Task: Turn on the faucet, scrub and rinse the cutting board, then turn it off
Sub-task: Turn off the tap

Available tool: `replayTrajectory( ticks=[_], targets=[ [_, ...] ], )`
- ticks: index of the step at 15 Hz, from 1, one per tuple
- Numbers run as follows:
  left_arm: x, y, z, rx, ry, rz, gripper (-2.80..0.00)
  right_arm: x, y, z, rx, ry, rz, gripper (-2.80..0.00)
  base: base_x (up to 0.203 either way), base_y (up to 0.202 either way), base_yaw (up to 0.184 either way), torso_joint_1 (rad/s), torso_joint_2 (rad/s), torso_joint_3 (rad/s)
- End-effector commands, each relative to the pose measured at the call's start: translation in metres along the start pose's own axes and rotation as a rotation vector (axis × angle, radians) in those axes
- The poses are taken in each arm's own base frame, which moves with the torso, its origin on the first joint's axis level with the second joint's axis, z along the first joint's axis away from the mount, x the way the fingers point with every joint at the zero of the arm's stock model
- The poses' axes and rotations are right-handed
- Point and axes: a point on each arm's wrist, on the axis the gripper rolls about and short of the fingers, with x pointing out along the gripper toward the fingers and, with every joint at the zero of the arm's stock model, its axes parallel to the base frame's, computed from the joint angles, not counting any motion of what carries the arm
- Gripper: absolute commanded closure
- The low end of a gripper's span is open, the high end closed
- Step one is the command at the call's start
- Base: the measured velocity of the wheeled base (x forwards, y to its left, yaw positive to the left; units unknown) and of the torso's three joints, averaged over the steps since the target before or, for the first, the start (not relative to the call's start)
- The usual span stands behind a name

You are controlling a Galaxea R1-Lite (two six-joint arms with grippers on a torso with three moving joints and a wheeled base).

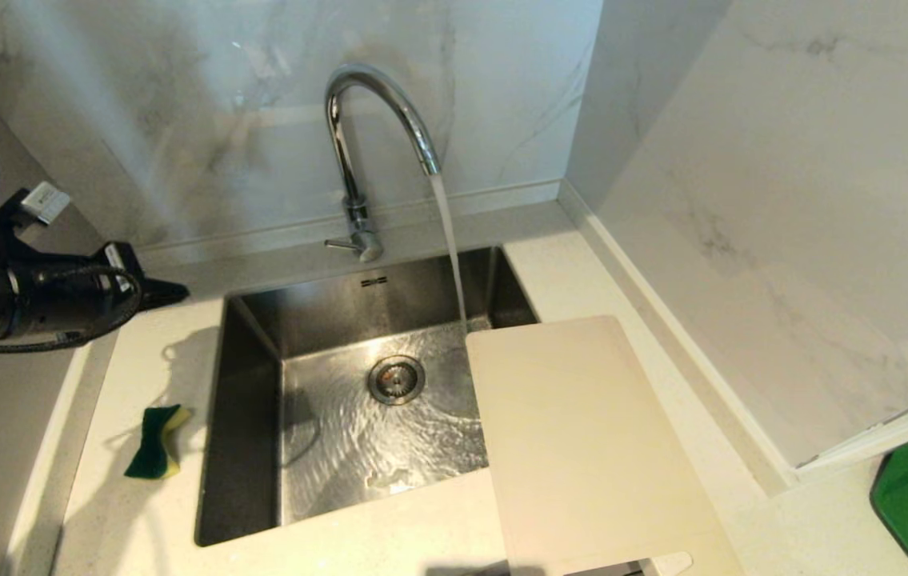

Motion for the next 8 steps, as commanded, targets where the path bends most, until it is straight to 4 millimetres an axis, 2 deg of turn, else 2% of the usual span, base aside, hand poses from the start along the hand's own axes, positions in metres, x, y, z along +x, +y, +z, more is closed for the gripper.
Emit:
replayTrajectory(
  ticks=[1, 4, 8],
  targets=[
    [0.002, -0.03, 0.009, -0.079, -0.022, -0.104, 0.0, 0.0, 0.0, 0.0, -0.001, 0.001, 0.001, 0.0, 0.0, 0.0, 0.0, 0.0, 0.0, 0.0],
    [0.016, -0.054, 0.008, -0.086, -0.078, -0.239, 0.0, 0.0, 0.0, 0.0, -0.001, 0.001, 0.001, 0.0, 0.0, 0.0, 0.0, 0.0, 0.0, 0.0],
    [0.06, -0.072, -0.004, -0.052, -0.142, -0.365, 0.0, 0.0, 0.0, 0.0, -0.001, 0.001, 0.001, 0.0, 0.0, 0.0, 0.0, 0.0, 0.0, 0.0]
  ],
)
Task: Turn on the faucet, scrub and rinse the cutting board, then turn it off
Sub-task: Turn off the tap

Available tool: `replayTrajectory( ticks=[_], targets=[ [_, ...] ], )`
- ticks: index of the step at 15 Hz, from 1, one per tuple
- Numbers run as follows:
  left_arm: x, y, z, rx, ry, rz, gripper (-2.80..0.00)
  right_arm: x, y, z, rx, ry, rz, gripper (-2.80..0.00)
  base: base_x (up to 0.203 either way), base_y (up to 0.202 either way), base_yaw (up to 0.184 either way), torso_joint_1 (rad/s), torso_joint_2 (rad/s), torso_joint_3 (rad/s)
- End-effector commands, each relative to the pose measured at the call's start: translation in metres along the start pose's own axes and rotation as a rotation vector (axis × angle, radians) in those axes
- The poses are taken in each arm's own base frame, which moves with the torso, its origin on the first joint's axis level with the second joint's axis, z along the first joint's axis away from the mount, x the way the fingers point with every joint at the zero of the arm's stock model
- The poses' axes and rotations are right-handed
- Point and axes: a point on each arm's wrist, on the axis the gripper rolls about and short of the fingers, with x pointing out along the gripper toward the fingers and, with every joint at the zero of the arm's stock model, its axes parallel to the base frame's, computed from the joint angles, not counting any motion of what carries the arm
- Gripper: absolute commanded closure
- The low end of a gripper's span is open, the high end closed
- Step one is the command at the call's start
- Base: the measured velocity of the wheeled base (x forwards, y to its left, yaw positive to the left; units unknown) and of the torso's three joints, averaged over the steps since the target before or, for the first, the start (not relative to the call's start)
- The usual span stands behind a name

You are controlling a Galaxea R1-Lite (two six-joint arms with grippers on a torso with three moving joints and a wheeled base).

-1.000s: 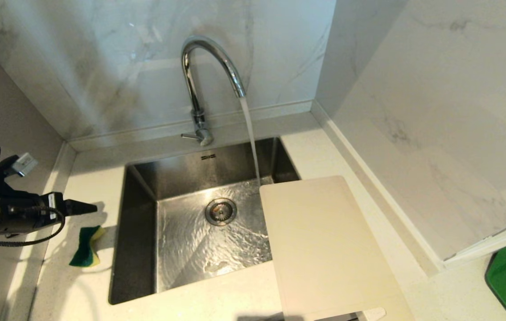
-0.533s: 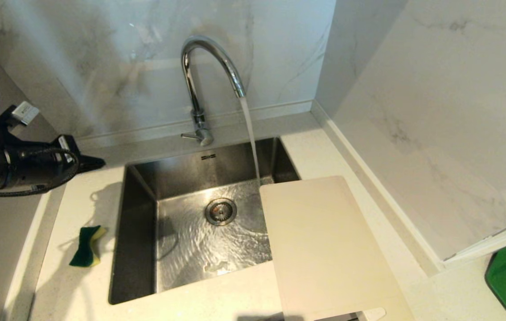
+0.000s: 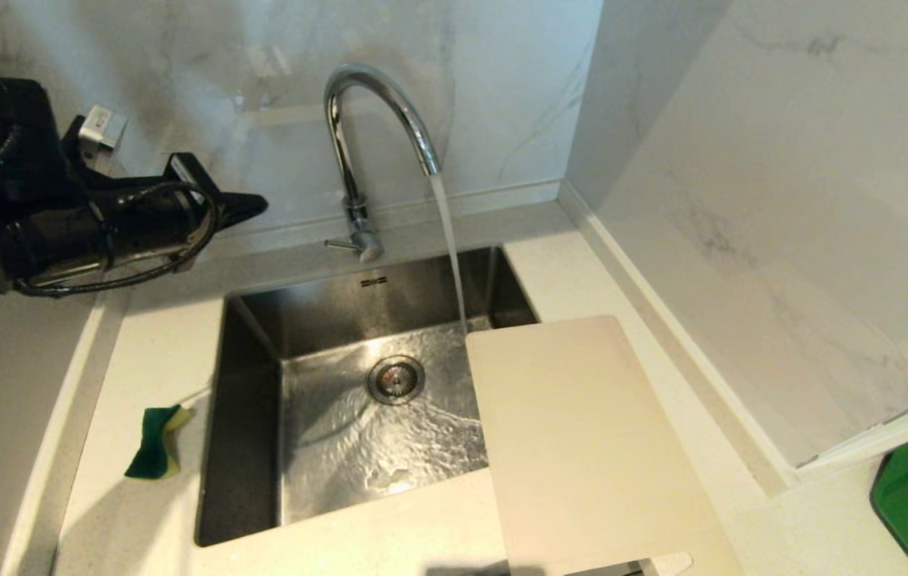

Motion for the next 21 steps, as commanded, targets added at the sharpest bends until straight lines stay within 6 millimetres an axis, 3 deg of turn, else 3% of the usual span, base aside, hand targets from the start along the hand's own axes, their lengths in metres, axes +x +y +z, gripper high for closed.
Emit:
replayTrajectory(
  ticks=[1, 6, 10, 21],
  targets=[
    [0.036, 0.009, -0.021, 0.007, 0.001, -0.045, 0.0, 0.0, 0.0, 0.0, -0.001, 0.001, 0.001, 0.0, 0.0, 0.0, 0.0, 0.0, 0.0, 0.0],
    [0.084, 0.03, -0.051, 0.129, -0.081, -0.082, 0.0, 0.0, 0.0, 0.0, -0.001, 0.001, 0.001, 0.0, 0.0, 0.0, 0.0, 0.0, 0.0, 0.0],
    [0.107, 0.049, -0.068, 0.153, -0.086, -0.08, 0.0, 0.0, 0.0, 0.0, -0.001, 0.001, 0.001, 0.0, 0.0, 0.0, 0.0, 0.0, 0.0, 0.0],
    [0.165, 0.084, -0.086, 0.155, -0.096, -0.066, 0.0, 0.0, 0.0, 0.0, -0.001, 0.001, 0.001, 0.0, 0.0, 0.0, 0.0, 0.0, 0.0, 0.0]
  ],
)
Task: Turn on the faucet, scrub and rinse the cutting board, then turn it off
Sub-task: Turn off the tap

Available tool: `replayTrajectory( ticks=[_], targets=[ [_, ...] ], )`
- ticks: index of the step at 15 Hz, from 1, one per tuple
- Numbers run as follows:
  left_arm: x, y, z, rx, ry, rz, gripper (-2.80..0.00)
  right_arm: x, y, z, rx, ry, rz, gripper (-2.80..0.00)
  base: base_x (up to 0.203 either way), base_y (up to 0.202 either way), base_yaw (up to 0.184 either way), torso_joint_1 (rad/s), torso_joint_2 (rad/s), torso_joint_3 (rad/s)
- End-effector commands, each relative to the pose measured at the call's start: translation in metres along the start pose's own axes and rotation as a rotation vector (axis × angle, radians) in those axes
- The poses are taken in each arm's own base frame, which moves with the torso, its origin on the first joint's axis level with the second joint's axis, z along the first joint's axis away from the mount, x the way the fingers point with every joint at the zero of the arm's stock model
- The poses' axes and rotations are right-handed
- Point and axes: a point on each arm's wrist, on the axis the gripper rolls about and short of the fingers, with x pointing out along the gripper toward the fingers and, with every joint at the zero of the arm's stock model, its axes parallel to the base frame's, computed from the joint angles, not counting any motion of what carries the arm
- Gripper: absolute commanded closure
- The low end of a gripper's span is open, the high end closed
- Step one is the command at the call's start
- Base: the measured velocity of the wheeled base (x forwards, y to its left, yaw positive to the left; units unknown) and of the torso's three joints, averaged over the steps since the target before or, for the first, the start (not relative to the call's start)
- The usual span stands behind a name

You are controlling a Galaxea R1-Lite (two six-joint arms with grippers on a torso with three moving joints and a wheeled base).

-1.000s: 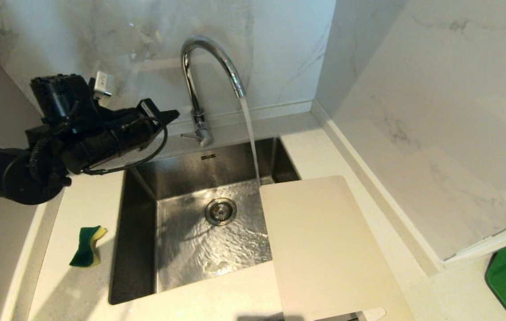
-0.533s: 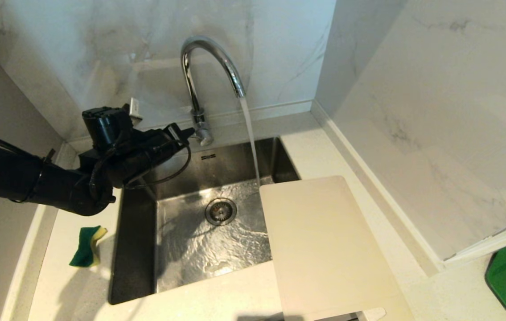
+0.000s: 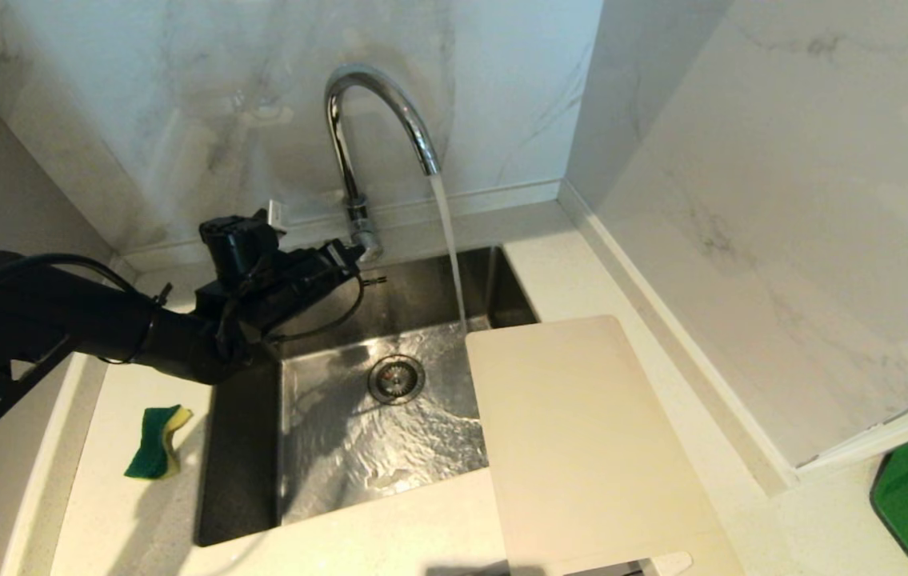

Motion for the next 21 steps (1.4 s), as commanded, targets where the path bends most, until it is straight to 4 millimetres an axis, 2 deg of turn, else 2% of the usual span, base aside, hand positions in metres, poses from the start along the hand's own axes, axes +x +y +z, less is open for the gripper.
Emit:
replayTrajectory(
  ticks=[1, 10, 14, 21],
  targets=[
    [0.012, 0.012, -0.013, -0.005, 0.01, 0.009, 0.0, 0.0, 0.0, 0.0, -0.001, 0.001, 0.001, 0.0, 0.0, 0.0, 0.0, 0.0, 0.0, 0.0],
    [0.039, 0.019, 0.004, 0.004, -0.07, 0.018, 0.0, 0.0, 0.0, 0.0, -0.001, 0.001, 0.001, 0.0, 0.0, 0.0, 0.0, 0.0, 0.0, 0.0],
    [0.051, 0.029, 0.009, 0.008, -0.108, 0.051, 0.0, 0.0, 0.0, 0.0, -0.001, 0.001, 0.001, 0.0, 0.0, 0.0, 0.0, 0.0, 0.0, 0.0],
    [0.053, 0.049, 0.023, 0.047, -0.139, 0.095, 0.0, 0.0, 0.0, 0.0, -0.001, 0.001, 0.001, 0.0, 0.0, 0.0, 0.0, 0.0, 0.0, 0.0]
  ],
)
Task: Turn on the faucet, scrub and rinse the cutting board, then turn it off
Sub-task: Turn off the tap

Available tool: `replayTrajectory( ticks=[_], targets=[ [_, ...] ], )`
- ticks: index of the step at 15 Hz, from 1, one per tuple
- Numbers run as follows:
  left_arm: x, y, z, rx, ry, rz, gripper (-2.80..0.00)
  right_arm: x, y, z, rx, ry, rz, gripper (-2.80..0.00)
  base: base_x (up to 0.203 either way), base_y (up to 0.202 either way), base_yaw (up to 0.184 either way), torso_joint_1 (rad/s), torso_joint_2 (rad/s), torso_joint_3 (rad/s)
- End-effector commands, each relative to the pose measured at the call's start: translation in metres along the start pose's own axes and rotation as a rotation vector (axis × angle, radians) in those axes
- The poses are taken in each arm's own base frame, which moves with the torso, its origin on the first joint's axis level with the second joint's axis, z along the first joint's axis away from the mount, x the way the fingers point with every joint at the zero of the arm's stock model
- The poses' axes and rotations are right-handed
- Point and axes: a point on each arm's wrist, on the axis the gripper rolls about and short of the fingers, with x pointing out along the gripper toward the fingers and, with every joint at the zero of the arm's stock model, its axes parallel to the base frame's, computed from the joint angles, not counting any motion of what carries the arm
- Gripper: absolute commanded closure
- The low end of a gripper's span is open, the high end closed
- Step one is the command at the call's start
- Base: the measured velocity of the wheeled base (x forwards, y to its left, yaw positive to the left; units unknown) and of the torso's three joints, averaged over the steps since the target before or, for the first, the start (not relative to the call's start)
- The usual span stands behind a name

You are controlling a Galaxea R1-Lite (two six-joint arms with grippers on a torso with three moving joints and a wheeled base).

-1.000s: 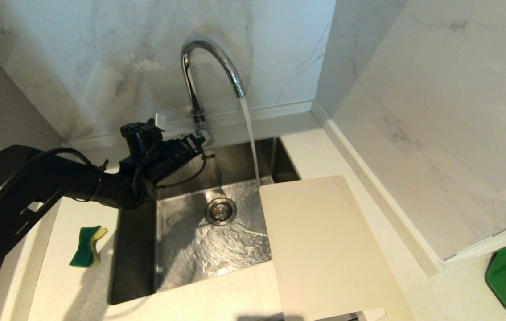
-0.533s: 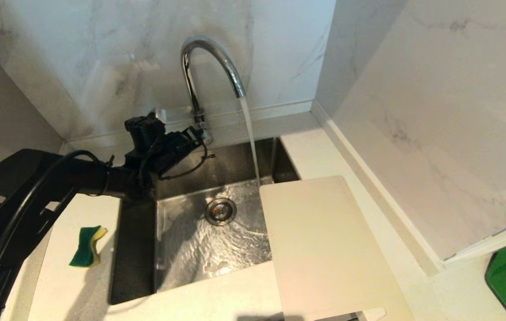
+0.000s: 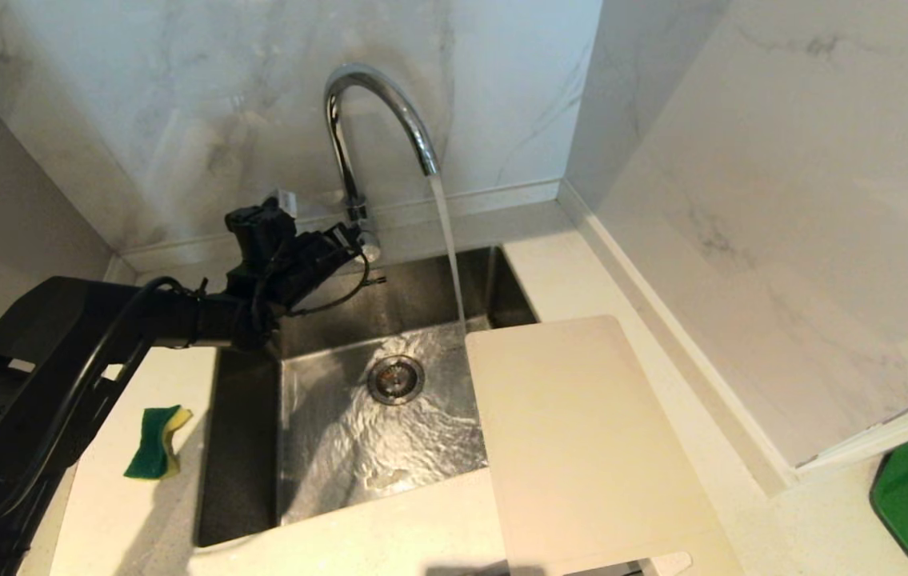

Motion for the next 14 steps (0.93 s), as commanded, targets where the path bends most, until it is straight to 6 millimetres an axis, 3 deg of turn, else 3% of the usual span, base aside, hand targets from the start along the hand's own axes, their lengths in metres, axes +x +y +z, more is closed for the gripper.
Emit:
replayTrajectory(
  ticks=[1, 10, 12, 14],
  targets=[
    [0.0, 0.004, 0.003, 0.007, -0.012, 0.01, 0.0, 0.0, 0.0, 0.0, -0.001, 0.001, 0.001, 0.0, 0.0, 0.0, 0.0, 0.0, 0.0, 0.0],
    [-0.01, -0.017, 0.032, 0.034, -0.075, 0.022, 0.0, 0.0, 0.0, 0.0, -0.001, 0.001, 0.001, 0.0, 0.0, 0.0, 0.0, 0.0, 0.0, 0.0],
    [-0.027, -0.032, 0.039, 0.03, -0.035, 0.024, 0.0, 0.0, 0.0, 0.0, -0.002, 0.0, 0.001, 0.0, 0.0, 0.0, 0.0, 0.0, 0.0, 0.0],
    [-0.054, -0.057, 0.06, 0.028, -0.022, -0.006, 0.0, 0.0, 0.0, 0.0, -0.001, -0.001, -0.001, 0.0, 0.0, 0.0, 0.0, 0.0, 0.0, 0.0]
  ],
)
